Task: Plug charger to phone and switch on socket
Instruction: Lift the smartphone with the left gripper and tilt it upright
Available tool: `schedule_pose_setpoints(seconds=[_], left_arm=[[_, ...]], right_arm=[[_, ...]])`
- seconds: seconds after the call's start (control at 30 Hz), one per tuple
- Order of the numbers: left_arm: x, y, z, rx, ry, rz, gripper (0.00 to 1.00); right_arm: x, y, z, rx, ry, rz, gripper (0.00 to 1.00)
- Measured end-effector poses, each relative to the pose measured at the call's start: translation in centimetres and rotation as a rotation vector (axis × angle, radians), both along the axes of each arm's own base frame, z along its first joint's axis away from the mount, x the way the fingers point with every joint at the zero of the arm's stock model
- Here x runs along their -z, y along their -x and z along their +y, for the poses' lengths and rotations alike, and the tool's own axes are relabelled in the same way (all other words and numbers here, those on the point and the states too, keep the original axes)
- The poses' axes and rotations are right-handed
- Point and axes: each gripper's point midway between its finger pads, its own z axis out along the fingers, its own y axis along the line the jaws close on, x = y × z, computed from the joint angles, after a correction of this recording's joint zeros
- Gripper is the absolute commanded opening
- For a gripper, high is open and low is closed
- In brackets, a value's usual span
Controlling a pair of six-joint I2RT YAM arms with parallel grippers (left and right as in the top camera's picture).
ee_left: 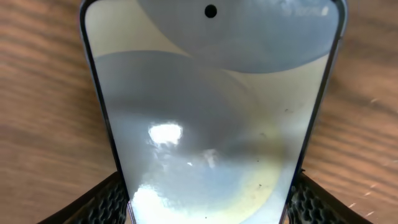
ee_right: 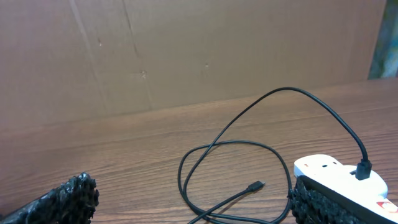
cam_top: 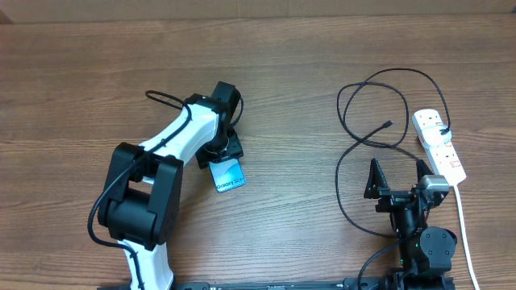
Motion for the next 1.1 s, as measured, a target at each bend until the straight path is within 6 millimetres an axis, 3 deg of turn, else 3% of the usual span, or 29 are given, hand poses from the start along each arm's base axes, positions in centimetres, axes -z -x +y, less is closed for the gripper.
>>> schedule_pose_setpoints(seconds=[0.2,0.7,0.87,1.1], left_arm=[[-0.2,0.9,0.3,0.001,-0.017,0.057,0.60],[-1.9,1.4,-1.3,0.011,0.063,0.121,0.60],[-2.8,2.1,-1.0,0.005,0.071,0.168,0.58],[-4.3,1.6,-1.3,0.002,0.150,0.186,0.56]], right_arm=[[0.0,0.0,0.0,0.000,0.000,0.000,1.00],[0.0,0.0,0.0,0.000,0.000,0.000,1.00],[0.0,0.0,0.0,0.000,0.000,0.000,1.00],[0.0,0.0,0.0,0.000,0.000,0.000,1.00]])
